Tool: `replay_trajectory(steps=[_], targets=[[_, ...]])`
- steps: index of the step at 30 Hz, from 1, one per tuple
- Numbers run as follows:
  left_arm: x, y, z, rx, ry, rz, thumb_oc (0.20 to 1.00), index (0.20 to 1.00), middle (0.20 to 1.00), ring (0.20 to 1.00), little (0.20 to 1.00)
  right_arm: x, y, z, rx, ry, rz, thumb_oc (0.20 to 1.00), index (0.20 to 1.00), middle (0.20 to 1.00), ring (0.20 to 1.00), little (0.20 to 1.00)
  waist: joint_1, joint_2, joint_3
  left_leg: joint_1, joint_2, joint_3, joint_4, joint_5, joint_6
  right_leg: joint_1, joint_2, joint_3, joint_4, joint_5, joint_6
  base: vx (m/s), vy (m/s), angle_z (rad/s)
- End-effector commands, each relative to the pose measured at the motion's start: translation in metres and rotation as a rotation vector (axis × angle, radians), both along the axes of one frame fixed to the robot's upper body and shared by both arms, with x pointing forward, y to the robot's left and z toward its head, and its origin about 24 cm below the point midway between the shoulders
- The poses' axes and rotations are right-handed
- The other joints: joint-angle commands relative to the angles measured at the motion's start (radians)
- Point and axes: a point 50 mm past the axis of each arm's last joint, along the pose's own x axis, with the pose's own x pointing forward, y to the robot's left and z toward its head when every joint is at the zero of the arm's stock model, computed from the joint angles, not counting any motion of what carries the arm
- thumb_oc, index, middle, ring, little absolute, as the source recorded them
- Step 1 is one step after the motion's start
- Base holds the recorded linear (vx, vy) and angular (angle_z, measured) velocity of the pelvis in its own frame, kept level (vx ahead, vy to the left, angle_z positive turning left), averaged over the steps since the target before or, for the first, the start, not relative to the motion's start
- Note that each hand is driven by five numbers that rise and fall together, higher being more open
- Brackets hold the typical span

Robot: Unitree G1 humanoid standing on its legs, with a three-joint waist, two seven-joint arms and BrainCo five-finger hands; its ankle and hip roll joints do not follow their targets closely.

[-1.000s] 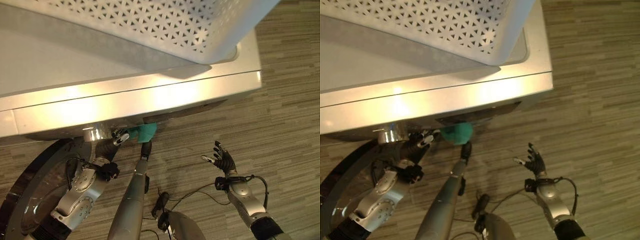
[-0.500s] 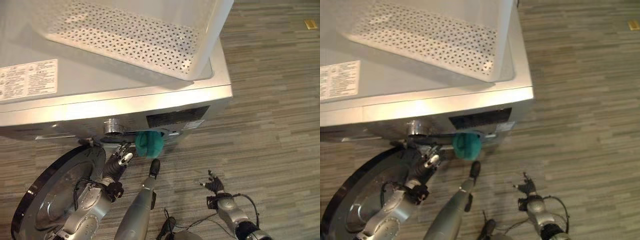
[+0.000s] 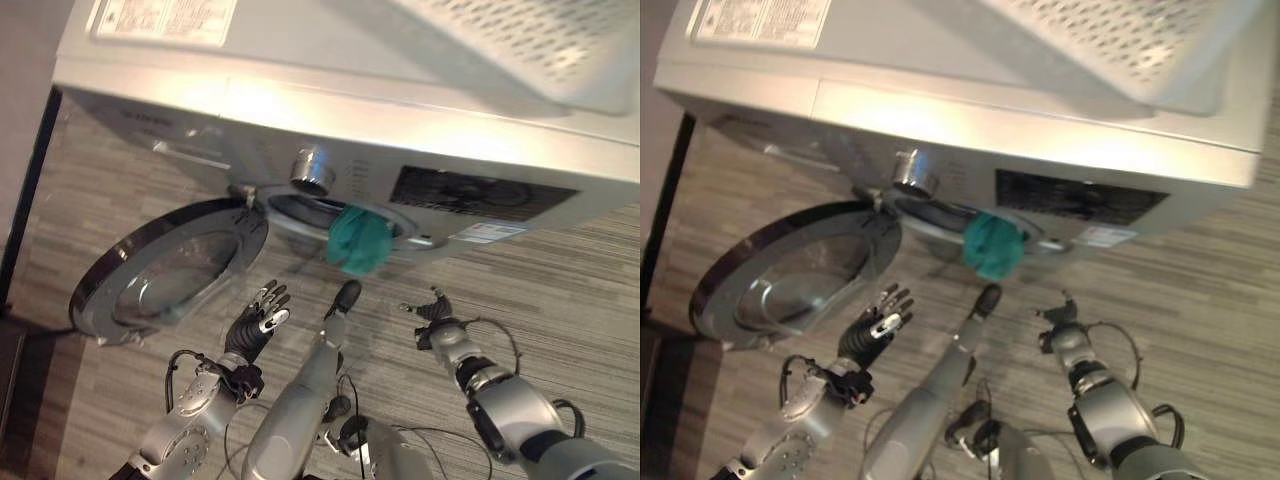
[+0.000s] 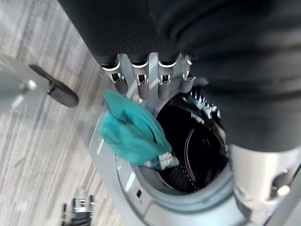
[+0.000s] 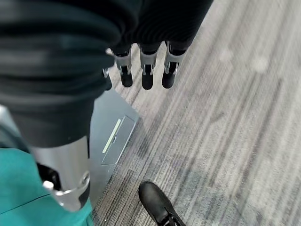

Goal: Grab the laundry basket,head to the washer,open it,put in the laundry and shut it.

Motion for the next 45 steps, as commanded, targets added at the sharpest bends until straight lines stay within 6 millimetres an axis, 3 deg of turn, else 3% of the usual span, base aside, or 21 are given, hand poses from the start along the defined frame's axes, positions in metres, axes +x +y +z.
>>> replay_trajectory(steps=[1, 11, 18, 20, 21, 24, 26, 28, 29, 30, 31, 32, 33, 34, 35, 36, 37, 39, 42, 43, 45], targets=[[-0.003, -0.014, 0.007, -0.03, -0.063, -0.047, 1.0, 1.0, 1.0, 1.0, 1.0, -0.011, -0.016, -0.006, -0.055, -0.001, -0.02, 1.0, 1.0, 1.0, 1.0, 1.0, 0.008, 0.049, -0.008, 0.02, 0.045, 0.087, -0.116, -0.038, -0.092, -0.098, -0.079, 0.003, 0.04, -0.032, -0.089, 0.05, 0.015, 0.31], [0.003, -0.019, 0.006, 0.0, -0.073, -0.038, 1.0, 1.0, 1.0, 1.0, 1.0, -0.001, 0.0, 0.0, -0.006, -0.008, -0.023, 1.0, 1.0, 1.0, 1.0, 1.0, 0.073, 0.029, -0.008, -0.017, 0.008, 0.083, -0.108, -0.051, -0.087, -0.085, -0.075, -0.024, -0.013, -0.03, -0.089, 0.04, 0.006, 0.05], [0.007, -0.016, 0.004, 0.016, -0.065, -0.006, 1.0, 1.0, 1.0, 1.0, 1.0, -0.007, 0.025, -0.013, 0.058, 0.02, 0.011, 1.0, 1.0, 1.0, 1.0, 1.0, 0.072, 0.002, -0.015, -0.001, 0.012, 0.092, -0.083, -0.065, -0.082, -0.06, -0.074, -0.012, -0.001, -0.02, -0.089, -0.02, 0.008, 0.1], [0.009, -0.016, 0.004, 0.019, -0.064, -0.011, 1.0, 1.0, 1.0, 1.0, 1.0, -0.014, 0.032, -0.021, 0.084, 0.044, 0.015, 1.0, 1.0, 1.0, 1.0, 1.0, 0.07, -0.009, -0.013, 0.021, 0.028, 0.095, -0.063, -0.062, -0.089, -0.027, -0.073, -0.004, 0.003, -0.025, -0.098, -0.11, -0.016, -0.39], [0.011, -0.016, 0.007, 0.02, -0.074, -0.013, 1.0, 1.0, 1.0, 1.0, 1.0, -0.017, 0.034, -0.025, 0.083, 0.057, 0.031, 1.0, 1.0, 1.0, 1.0, 1.0, 0.067, -0.01, -0.003, 0.041, 0.053, 0.083, -0.056, -0.041, -0.1, -0.018, -0.063, 0.012, 0.014, -0.047, -0.118, -0.18, -0.029, -0.57], [0.011, -0.022, 0.005, -0.006, -0.071, -0.036, 1.0, 1.0, 1.0, 1.0, 1.0, -0.017, 0.029, -0.024, 0.058, 0.069, 0.054, 1.0, 1.0, 1.0, 1.0, 1.0, 0.05, 0.017, 0.01, 0.126, 0.102, 0.038, -0.146, 0.003, -0.117, -0.039, -0.022, 0.061, 0.037, -0.044, -0.14, -0.24, -0.015, -0.73], [0.007, -0.026, -0.001, -0.042, -0.047, -0.036, 1.0, 1.0, 1.0, 1.0, 1.0, -0.024, 0.023, -0.03, 0.053, 0.085, 0.041, 1.0, 1.0, 1.0, 1.0, 1.0, 0.027, 0.02, -0.015, 0.179, 0.12, 0.071, -0.222, -0.032, -0.126, -0.003, -0.003, 0.071, -0.028, -0.017, -0.128, -0.11, -0.011, 0.0], [0.006, -0.027, -0.003, -0.057, -0.045, -0.03, 1.0, 1.0, 1.0, 1.0, 1.0, -0.031, 0.014, -0.035, 0.04, 0.099, 0.025, 1.0, 1.0, 1.0, 1.0, 1.0, 0.007, 0.02, -0.021, 0.2, 0.134, 0.151, -0.219, -0.066, -0.135, 0.043, -0.006, 0.058, -0.095, 0.039, -0.105, -0.15, 0.092, 0.81], [0.008, -0.028, -0.001, -0.065, -0.058, -0.026, 1.0, 1.0, 1.0, 1.0, 1.0, -0.032, 0.012, -0.036, 0.042, 0.102, 0.018, 1.0, 1.0, 1.0, 1.0, 1.0, -0.002, 0.018, -0.008, 0.214, 0.158, 0.2, -0.181, -0.088, -0.122, 0.055, -0.025, 0.054, -0.113, 0.076, -0.099, -0.17, 0.118, 0.91], [0.008, -0.028, -0.001, -0.065, -0.058, -0.026, 1.0, 1.0, 1.0, 1.0, 1.0, -0.032, 0.012, -0.036, 0.042, 0.102, 0.018, 1.0, 1.0, 1.0, 1.0, 1.0, -0.002, 0.018, -0.008, 0.214, 0.158, 0.2, -0.181, -0.088, -0.122, 0.055, -0.025, 0.054, -0.113, 0.076, -0.099, -0.2, 0.169, 0.63], [0.007, -0.03, 0.001, -0.09, -0.056, -0.016, 1.0, 1.0, 1.0, 1.0, 1.0, -0.042, 0.012, -0.044, 0.068, 0.125, -0.012, 1.0, 1.0, 1.0, 1.0, 1.0, -0.015, -0.004, -0.004, 0.236, 0.187, 0.189, -0.028, -0.127, -0.102, 0.068, -0.062, 0.058, -0.158, 0.139, -0.085, -0.1, 0.099, 0.33], [0.007, -0.029, 0.0, -0.089, -0.054, -0.015, 1.0, 1.0, 1.0, 1.0, 1.0, -0.042, 0.013, -0.045, 0.07, 0.126, -0.012, 1.0, 1.0, 1.0, 1.0, 1.0, -0.016, -0.004, -0.006, 0.228, 0.187, 0.187, -0.009, -0.14, -0.102, 0.071, -0.059, 0.057, -0.163, 0.141, -0.083, -0.13, 0.171, 0.17], [0.008, -0.029, 0.002, -0.089, -0.057, -0.011, 1.0, 1.0, 1.0, 1.0, 1.0, -0.055, 0.013, -0.055, 0.096, 0.157, -0.038, 1.0, 1.0, 1.0, 1.0, 1.0, -0.038, -0.022, -0.006, 0.208, 0.174, 0.152, 0.198, -0.23, -0.083, 0.086, -0.092, 0.062, -0.212, 0.187, -0.076, 0.05, 0.164, 0.17], [0.007, -0.032, 0.004, -0.111, -0.056, -0.017, 1.0, 1.0, 1.0, 1.0, 1.0, -0.062, 0.015, -0.062, 0.114, 0.176, -0.044, 1.0, 1.0, 1.0, 1.0, 1.0, -0.056, -0.017, -0.028, 0.273, 0.193, 0.151, 0.155, -0.27, -0.08, 0.103, -0.093, 0.079, -0.238, 0.194, -0.065, 0.13, 0.266, 0.34], [0.005, -0.032, 0.002, -0.135, -0.039, -0.005, 1.0, 1.0, 1.0, 1.0, 1.0, -0.074, 0.014, -0.07, 0.135, 0.21, -0.064, 1.0, 1.0, 1.0, 1.0, 1.0, -0.08, 0.0, -0.05, 0.337, 0.235, 0.187, 0.08, -0.241, -0.093, 0.124, -0.095, 0.066, -0.269, 0.215, -0.043, 0.17, 0.194, 0.46], [0.005, -0.033, 0.002, -0.135, -0.039, -0.005, 1.0, 1.0, 1.0, 1.0, 1.0, -0.074, 0.014, -0.07, 0.135, 0.21, -0.064, 1.0, 1.0, 1.0, 1.0, 1.0, -0.08, 0.0, -0.049, 0.34, 0.235, 0.187, 0.077, -0.239, -0.093, 0.126, -0.095, 0.066, -0.271, 0.216, -0.043, 0.19, 0.315, 0.29], [0.004, -0.03, 0.002, -0.144, -0.034, 0.015, 1.0, 1.0, 1.0, 1.0, 1.0, -0.081, 0.016, -0.076, 0.154, 0.23, -0.064, 1.0, 1.0, 1.0, 1.0, 1.0, -0.103, 0.017, -0.079, 0.384, 0.262, 0.266, 0.01, -0.235, -0.096, 0.131, -0.113, 0.058, -0.281, 0.247, -0.022, 0.13, 0.307, 0.35], [0.003, -0.028, 0.003, -0.142, -0.042, 0.02, 1.0, 1.0, 1.0, 1.0, 1.0, -0.08, 0.02, -0.075, 0.157, 0.225, -0.049, 1.0, 1.0, 1.0, 1.0, 1.0, -0.108, 0.034, -0.08, 0.41, 0.249, 0.286, -0.036, -0.24, -0.095, 0.123, -0.138, 0.052, -0.26, 0.256, -0.004, 0.08, 0.308, 0.18], [0.004, -0.028, 0.01, -0.141, -0.068, 0.017, 1.0, 1.0, 1.0, 1.0, 1.0, -0.068, 0.021, -0.067, 0.149, 0.194, -0.04, 1.0, 1.0, 1.0, 1.0, 1.0, -0.109, 0.056, -0.06, 0.396, 0.22, 0.278, -0.059, -0.234, -0.087, 0.072, -0.16, 0.057, -0.232, 0.276, 0.002, -0.07, 0.186, -0.35], [0.004, -0.029, 0.014, -0.15, -0.09, 0.008, 1.0, 1.0, 1.0, 1.0, 1.0, -0.051, 0.02, -0.053, 0.117, 0.148, -0.018, 1.0, 1.0, 1.0, 1.0, 1.0, -0.107, 0.077, -0.041, 0.368, 0.206, 0.285, -0.056, -0.236, -0.077, 0.022, -0.17, 0.061, -0.212, 0.291, 0.009, -0.11, 0.163, -0.16], [0.004, -0.027, 0.013, -0.129, -0.091, 0.008, 1.0, 1.0, 1.0, 1.0, 1.0, -0.025, 0.014, -0.029, 0.082, 0.069, -0.021, 1.0, 1.0, 1.0, 1.0, 1.0, -0.095, 0.087, -0.021, 0.325, 0.19, 0.291, -0.046, -0.237, -0.064, -0.022, -0.177, 0.076, -0.198, 0.295, 0.01, -0.12, 0.168, -0.04]])
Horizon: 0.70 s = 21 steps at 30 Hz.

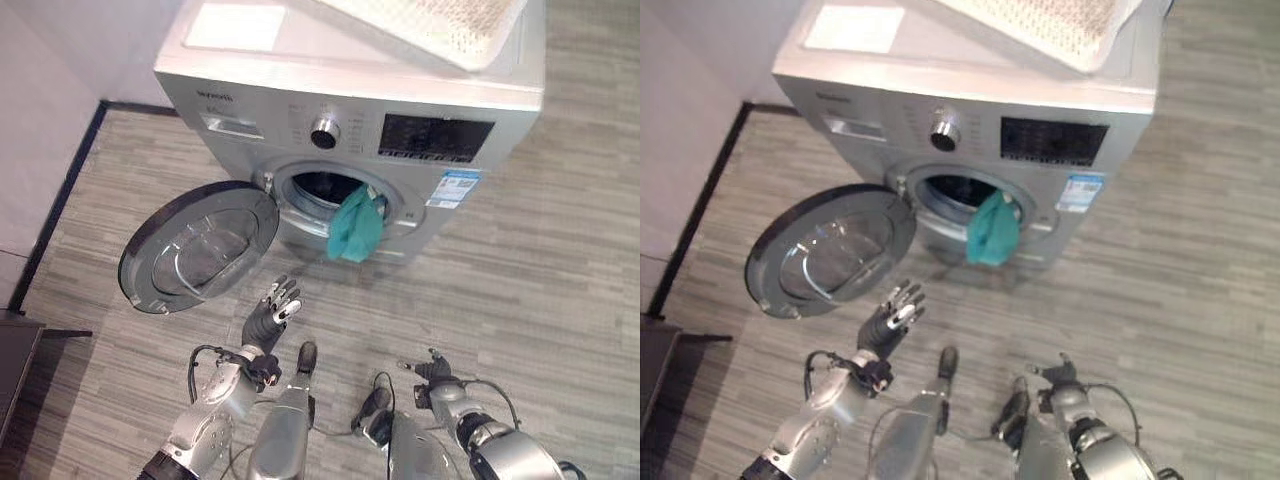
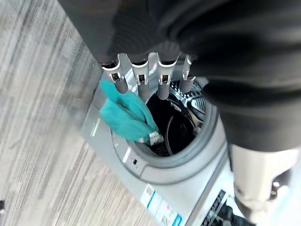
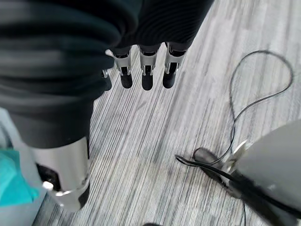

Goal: Grab the laundry basket,head to the washer,open it,put in the laundry and shut it.

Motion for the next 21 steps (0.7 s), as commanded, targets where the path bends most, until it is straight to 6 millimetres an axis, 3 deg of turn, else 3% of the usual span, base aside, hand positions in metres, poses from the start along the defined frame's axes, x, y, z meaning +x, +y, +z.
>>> replay_trajectory(steps=[1, 3, 5, 12, 14, 21], targets=[[-0.013, -0.004, 0.02, -0.027, -0.095, -0.039, 1.0, 1.0, 1.0, 1.0, 1.0, 0.036, -0.005, 0.035, -0.039, -0.127, -0.025, 1.0, 1.0, 1.0, 1.0, 1.0, 0.05, 0.018, 0.026, -0.045, -0.018, 0.007, -0.001, -0.03, 0.05, 0.121, 0.022, -0.018, -0.142, 0.014, 0.055, -0.07, 0.098, 0.05], [-0.013, -0.004, 0.02, -0.021, -0.097, -0.041, 1.0, 1.0, 1.0, 1.0, 1.0, 0.043, -0.01, 0.043, -0.055, -0.149, -0.037, 1.0, 1.0, 1.0, 1.0, 1.0, 0.055, 0.021, 0.032, -0.064, -0.025, 0.006, 0.002, -0.028, 0.052, 0.107, 0.018, -0.018, -0.137, 0.013, 0.054, -0.03, 0.047, 0.02], [-0.013, -0.003, 0.019, 0.003, -0.099, -0.05, 1.0, 1.0, 1.0, 1.0, 1.0, 0.059, -0.025, 0.066, -0.112, -0.213, -0.061, 1.0, 1.0, 1.0, 1.0, 1.0, 0.073, 0.03, 0.054, -0.106, -0.043, -0.004, 0.005, -0.02, 0.057, 0.074, 0.009, -0.03, -0.126, 0.012, 0.056, -0.02, 0.045, 0.13], [-0.013, 0.0, 0.023, 0.048, -0.127, -0.083, 1.0, 1.0, 1.0, 1.0, 1.0, 0.078, -0.057, 0.106, -0.204, -0.301, -0.121, 1.0, 1.0, 1.0, 1.0, 1.0, 0.097, 0.046, 0.085, -0.184, -0.074, -0.027, 0.009, -0.009, 0.063, 0.01, -0.008, -0.063, -0.103, -0.002, 0.056, 0.01, 0.013, 0.21], [-0.014, 0.006, 0.025, 0.08, -0.141, -0.079, 1.0, 1.0, 1.0, 1.0, 1.0, 0.082, -0.08, 0.127, -0.282, -0.324, -0.149, 1.0, 1.0, 1.0, 1.0, 1.0, 0.122, 0.066, 0.104, -0.229, -0.093, -0.031, 0.006, -0.004, 0.066, -0.038, -0.022, -0.082, -0.077, -0.009, 0.058, 0.02, 0.04, 0.18], [-0.014, 0.015, 0.023, 0.099, -0.136, -0.038, 1.0, 1.0, 1.0, 1.0, 1.0, 0.07, -0.098, 0.12, -0.262, -0.282, -0.24, 1.0, 1.0, 1.0, 1.0, 1.0, 0.125, 0.077, 0.109, -0.258, -0.109, -0.025, -0.01, -0.006, 0.074, -0.078, -0.035, -0.083, -0.064, -0.01, 0.063, 0.03, 0.032, 0.06]])
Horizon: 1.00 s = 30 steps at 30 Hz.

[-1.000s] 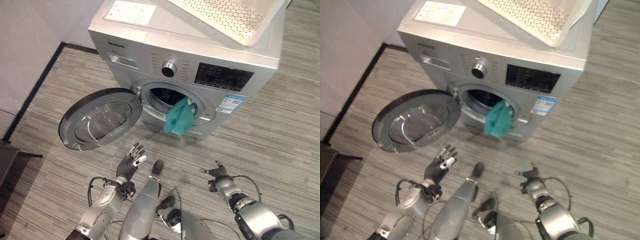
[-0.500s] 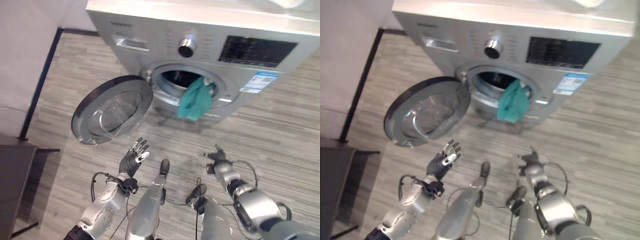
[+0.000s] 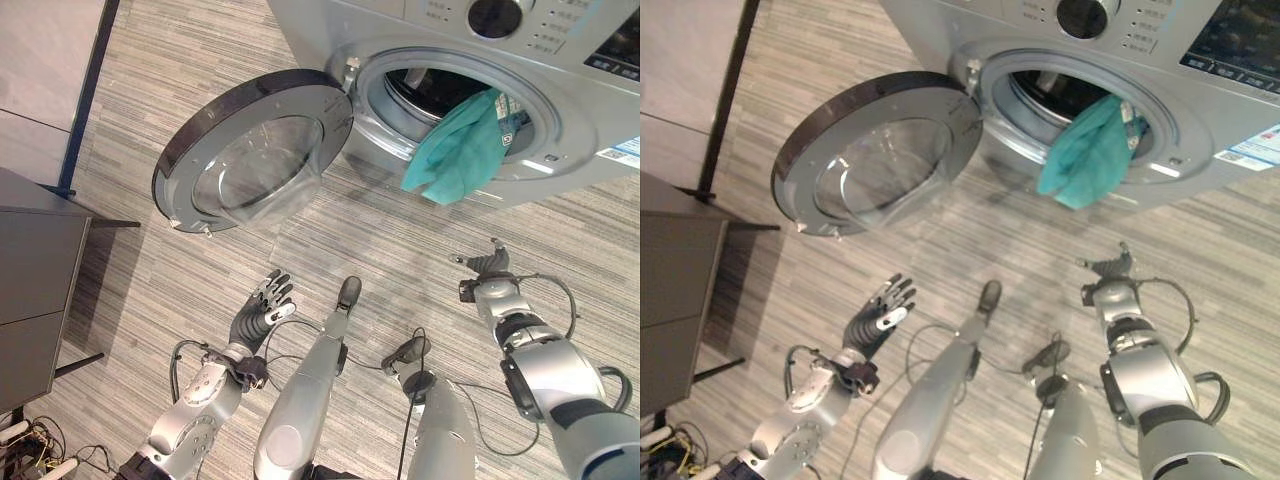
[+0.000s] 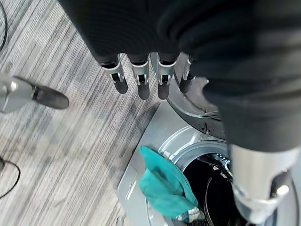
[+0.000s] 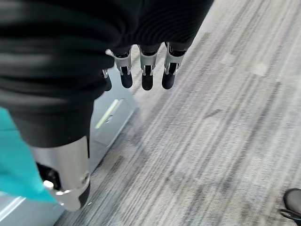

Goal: Grab the laundry basket,head to the washer,open it,put in the laundry and shut it.

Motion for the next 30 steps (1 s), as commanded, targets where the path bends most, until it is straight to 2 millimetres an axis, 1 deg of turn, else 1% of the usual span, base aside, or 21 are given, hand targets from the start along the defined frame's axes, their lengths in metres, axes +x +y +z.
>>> replay_trajectory(steps=[1, 3, 6, 8, 10, 11, 15, 18, 19, 20, 24, 30], targets=[[-0.012, -0.008, 0.008, -0.02, -0.056, -0.041, 1.0, 1.0, 1.0, 1.0, 1.0, -0.011, -0.018, -0.004, -0.011, 0.005, -0.069, 1.0, 1.0, 1.0, 1.0, 1.0, 0.005, 0.044, -0.006, -0.046, -0.041, 0.039, -0.04, -0.032, 0.048, 0.093, 0.045, -0.012, -0.127, 0.002, 0.028, 0.05, 0.029, -0.01], [-0.011, -0.006, 0.01, -0.021, -0.069, -0.033, 1.0, 1.0, 1.0, 1.0, 1.0, -0.008, -0.021, 0.003, -0.006, -0.026, -0.077, 1.0, 1.0, 1.0, 1.0, 1.0, 0.008, 0.049, -0.004, -0.052, -0.045, 0.042, -0.039, -0.032, 0.05, 0.083, 0.041, -0.011, -0.123, -0.001, 0.027, 0.04, 0.034, -0.03], [-0.012, -0.006, 0.01, -0.019, -0.075, -0.031, 1.0, 1.0, 1.0, 1.0, 1.0, -0.003, -0.027, 0.017, -0.05, -0.047, -0.062, 1.0, 1.0, 1.0, 1.0, 1.0, 0.016, 0.062, 0.001, -0.065, -0.051, 0.042, -0.039, -0.034, 0.054, 0.06, 0.032, -0.015, -0.1, -0.008, 0.026, 0.02, 0.02, -0.03], [-0.012, -0.006, 0.01, -0.018, -0.076, -0.034, 1.0, 1.0, 1.0, 1.0, 1.0, 0.004, -0.029, 0.033, -0.073, -0.09, -0.049, 1.0, 1.0, 1.0, 1.0, 1.0, 0.022, 0.069, 0.004, -0.077, -0.055, 0.039, -0.035, -0.035, 0.056, 0.045, 0.026, -0.019, -0.084, -0.016, 0.025, 0.04, 0.008, 0.02], [-0.013, -0.007, 0.01, -0.016, -0.074, -0.038, 1.0, 1.0, 1.0, 1.0, 1.0, 0.008, -0.031, 0.043, -0.088, -0.114, -0.047, 1.0, 1.0, 1.0, 1.0, 1.0, 0.023, 0.076, 0.006, -0.085, -0.059, 0.037, -0.031, -0.038, 0.058, 0.032, 0.022, -0.017, -0.068, -0.024, 0.023, 0.04, 0.007, 0.03], [-0.013, -0.006, 0.009, -0.014, -0.072, -0.039, 1.0, 1.0, 1.0, 1.0, 1.0, 0.01, -0.033, 0.052, -0.101, -0.134, -0.048, 1.0, 1.0, 1.0, 1.0, 1.0, 0.025, 0.081, 0.008, -0.092, -0.062, 0.039, -0.026, -0.04, 0.059, 0.024, 0.019, -0.016, -0.059, -0.028, 0.022, 0.04, -0.001, 0.02], [-0.012, -0.005, 0.011, -0.007, -0.082, -0.034, 1.0, 1.0, 1.0, 1.0, 1.0, 0.014, -0.047, 0.081, -0.135, -0.209, -0.082, 1.0, 1.0, 1.0, 1.0, 1.0, 0.034, 0.093, 0.01, -0.115, -0.07, 0.037, -0.018, -0.044, 0.059, 0.002, 0.011, -0.021, -0.045, -0.038, 0.022, 0.04, 0.002, 0.08], [-0.012, -0.004, 0.012, -0.007, -0.091, -0.031, 1.0, 1.0, 1.0, 1.0, 1.0, 0.013, -0.057, 0.098, -0.156, -0.249, -0.104, 1.0, 1.0, 1.0, 1.0, 1.0, 0.044, 0.105, 0.011, -0.133, -0.077, 0.039, -0.017, -0.046, 0.063, -0.025, 0.001, -0.022, -0.025, -0.041, 0.027, 0.03, 0.024, 0.12], [-0.012, -0.005, 0.012, -0.008, -0.091, -0.031, 1.0, 1.0, 1.0, 1.0, 1.0, 0.014, -0.057, 0.099, -0.157, -0.25, -0.104, 1.0, 1.0, 1.0, 1.0, 1.0, 0.045, 0.105, 0.01, -0.137, -0.077, 0.039, -0.016, -0.047, 0.063, -0.03, 0.0, -0.021, -0.022, -0.041, 0.027, 0.04, 0.015, 0.08], [-0.012, -0.004, 0.012, -0.006, -0.093, -0.03, 1.0, 1.0, 1.0, 1.0, 1.0, 0.015, -0.059, 0.108, -0.168, -0.273, -0.105, 1.0, 1.0, 1.0, 1.0, 1.0, 0.05, 0.108, 0.01, -0.144, -0.081, 0.04, -0.015, -0.049, 0.065, -0.041, -0.003, -0.02, -0.014, -0.043, 0.029, 0.04, 0.021, 0.07], [-0.009, -0.005, 0.016, -0.013, -0.108, -0.033, 1.0, 1.0, 1.0, 1.0, 1.0, 0.019, -0.061, 0.129, -0.178, -0.328, -0.109, 1.0, 1.0, 1.0, 1.0, 1.0, 0.058, 0.119, 0.014, -0.179, -0.091, 0.046, 0.012, -0.062, 0.072, -0.081, -0.02, -0.014, 0.021, -0.053, 0.029, 0.04, 0.022, 0.04], [-0.008, -0.005, 0.017, -0.021, -0.114, -0.033, 1.0, 1.0, 1.0, 1.0, 1.0, 0.022, -0.061, 0.15, -0.162, -0.388, -0.118, 1.0, 1.0, 1.0, 1.0, 1.0, 0.067, 0.131, 0.013, -0.207, -0.1, 0.05, 0.017, -0.068, 0.076, -0.117, -0.033, -0.009, 0.048, -0.062, 0.033, 0.03, 0.019, 0.04]])
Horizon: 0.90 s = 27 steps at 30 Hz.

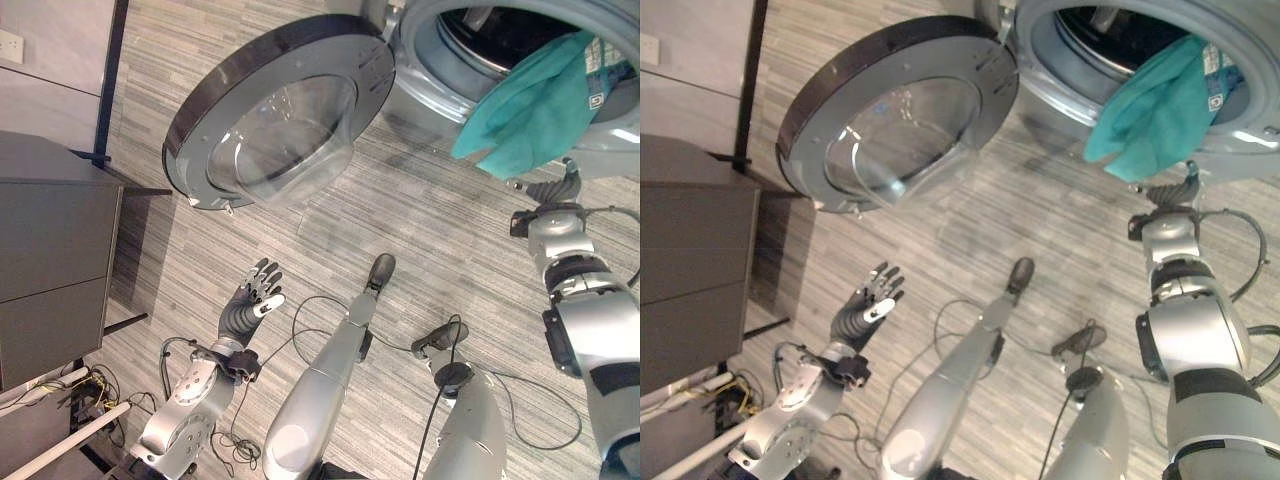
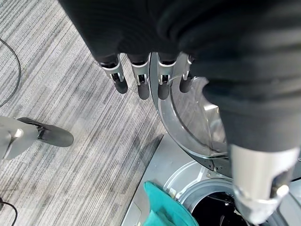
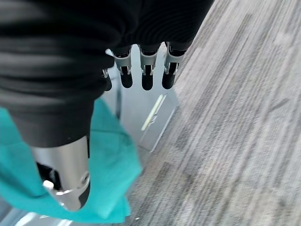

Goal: Grab the laundry basket,head to the washer,open it,put in the laundry and shut it.

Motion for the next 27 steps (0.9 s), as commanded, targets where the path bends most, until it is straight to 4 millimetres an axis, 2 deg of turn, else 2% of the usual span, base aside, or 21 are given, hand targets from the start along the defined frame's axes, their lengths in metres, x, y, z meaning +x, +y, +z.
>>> replay_trajectory(steps=[1, 7, 12, 13, 14, 15, 16, 17, 18, 22, 27], targets=[[-0.007, -0.006, 0.007, 0.002, -0.054, -0.041, 1.0, 1.0, 1.0, 1.0, 1.0, -0.011, -0.024, 0.015, -0.048, -0.062, -0.061, 1.0, 1.0, 1.0, 1.0, 1.0, 0.02, 0.061, 0.0, -0.051, -0.056, 0.068, -0.02, -0.078, 0.065, 0.039, 0.035, -0.001, -0.042, -0.038, 0.023, 0.0, 0.0, 0.0], [-0.007, -0.005, 0.007, 0.002, -0.055, -0.042, 1.0, 1.0, 1.0, 1.0, 1.0, -0.004, -0.016, 0.041, -0.041, -0.149, -0.021, 1.0, 1.0, 1.0, 1.0, 1.0, 0.024, 0.069, 0.0, -0.088, -0.065, 0.07, 0.005, -0.085, 0.067, -0.006, 0.021, 0.006, 0.007, -0.053, 0.022, 0.0, 0.002, 0.01], [-0.009, -0.005, 0.005, -0.002, -0.045, -0.044, 1.0, 1.0, 1.0, 1.0, 1.0, -0.003, -0.016, 0.063, 0.044, -0.266, -0.016, 1.0, 1.0, 1.0, 1.0, 1.0, 0.031, 0.073, -0.007, -0.113, -0.07, 0.073, 0.019, -0.091, 0.068, -0.031, 0.009, 0.003, 0.034, -0.061, 0.024, 0.02, 0.009, 0.06], [-0.009, -0.004, 0.005, -0.005, -0.041, -0.04, 1.0, 1.0, 1.0, 1.0, 1.0, -0.003, -0.015, 0.066, 0.06, -0.282, -0.012, 0.856, 0.856, 0.856, 0.856, 0.856, 0.032, 0.072, -0.008, -0.115, -0.071, 0.072, 0.018, -0.092, 0.069, -0.036, 0.009, 0.005, 0.037, -0.063, 0.025, 0.01, 0.0, 0.06], [-0.009, -0.004, 0.005, -0.006, -0.039, -0.038, 1.0, 1.0, 1.0, 1.0, 1.0, -0.003, -0.015, 0.069, 0.082, -0.304, -0.007, 0.793, 0.793, 0.793, 0.793, 0.793, 0.031, 0.072, -0.008, -0.117, -0.07, 0.073, 0.017, -0.093, 0.069, -0.039, 0.009, 0.006, 0.038, -0.063, 0.026, 0.01, 0.0, 0.03], [-0.009, -0.004, 0.004, -0.009, -0.038, -0.039, 1.0, 1.0, 1.0, 1.0, 1.0, -0.003, -0.014, 0.071, 0.1, -0.32, -0.004, 0.658, 0.658, 0.658, 0.658, 0.658, 0.032, 0.071, -0.008, -0.12, -0.07, 0.073, 0.018, -0.093, 0.069, -0.042, 0.008, 0.006, 0.039, -0.063, 0.027, 0.0, 0.0, 0.0], [-0.009, -0.004, 0.004, -0.011, -0.037, -0.038, 1.0, 1.0, 1.0, 1.0, 1.0, -0.003, -0.015, 0.072, 0.124, -0.339, -0.004, 0.435, 0.435, 0.435, 0.435, 0.435, 0.032, 0.071, -0.008, -0.122, -0.071, 0.074, 0.018, -0.093, 0.069, -0.045, 0.008, 0.008, 0.041, -0.063, 0.027, 0.0, 0.0, 0.0], [-0.01, -0.003, 0.004, -0.016, -0.033, -0.037, 1.0, 1.0, 1.0, 1.0, 1.0, -0.004, -0.016, 0.074, 0.14, -0.355, -0.009, 0.256, 0.256, 0.256, 0.256, 0.256, 0.032, 0.071, -0.009, -0.123, -0.071, 0.075, 0.018, -0.095, 0.07, -0.047, 0.007, 0.009, 0.042, -0.065, 0.027, 0.0, 0.0, 0.0], [-0.01, -0.003, 0.004, -0.016, -0.033, -0.037, 1.0, 1.0, 1.0, 1.0, 1.0, -0.004, -0.016, 0.074, 0.141, -0.355, -0.009, 0.2, 0.2, 0.2, 0.2, 0.2, 0.032, 0.07, -0.009, -0.124, -0.071, 0.075, 0.018, -0.095, 0.07, -0.048, 0.007, 0.009, 0.043, -0.065, 0.027, 0.0, 0.0, 0.0], [-0.01, 0.0, 0.005, -0.033, -0.032, -0.017, 1.0, 1.0, 1.0, 1.0, 1.0, -0.01, -0.025, 0.091, 0.198, -0.461, -0.033, 0.2, 0.2, 0.2, 0.2, 0.2, 0.03, 0.069, -0.015, -0.124, -0.07, 0.075, 0.013, -0.095, 0.069, -0.057, 0.008, 0.014, 0.047, -0.068, 0.027, 0.0, 0.0, 0.0], [-0.01, 0.002, 0.006, -0.037, -0.037, -0.012, 1.0, 1.0, 1.0, 1.0, 1.0, -0.013, -0.029, 0.101, 0.203, -0.494, -0.04, 0.2, 0.2, 0.2, 0.2, 0.2, 0.029, 0.064, -0.016, -0.122, -0.067, 0.076, 0.007, -0.095, 0.069, -0.06, 0.011, 0.018, 0.045, -0.065, 0.028, 0.0, 0.0, 0.0]])
